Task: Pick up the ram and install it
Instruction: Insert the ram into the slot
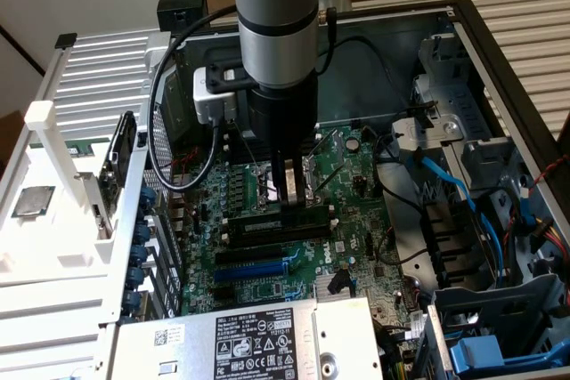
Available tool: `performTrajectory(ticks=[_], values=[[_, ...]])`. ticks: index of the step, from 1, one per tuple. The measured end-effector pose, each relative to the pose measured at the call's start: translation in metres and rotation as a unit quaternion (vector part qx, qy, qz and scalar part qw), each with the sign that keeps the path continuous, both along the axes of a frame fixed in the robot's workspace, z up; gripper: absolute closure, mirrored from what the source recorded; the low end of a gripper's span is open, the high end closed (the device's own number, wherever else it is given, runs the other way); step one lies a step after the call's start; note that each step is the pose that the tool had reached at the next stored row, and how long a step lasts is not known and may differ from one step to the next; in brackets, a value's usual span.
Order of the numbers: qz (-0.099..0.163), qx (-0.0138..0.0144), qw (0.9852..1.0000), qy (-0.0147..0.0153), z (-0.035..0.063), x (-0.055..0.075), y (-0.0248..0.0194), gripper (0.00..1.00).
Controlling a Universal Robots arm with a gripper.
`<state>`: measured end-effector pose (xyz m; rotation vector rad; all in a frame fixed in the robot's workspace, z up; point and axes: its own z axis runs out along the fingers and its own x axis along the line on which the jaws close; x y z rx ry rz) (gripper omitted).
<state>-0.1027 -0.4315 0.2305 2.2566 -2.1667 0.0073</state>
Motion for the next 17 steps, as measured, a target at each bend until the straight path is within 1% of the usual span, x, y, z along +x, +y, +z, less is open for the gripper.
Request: performTrajectory(ticks=[17], values=[[0.0,-0.0012,1.0,0.0,-0.0018,0.0,0.0002,0.87]])
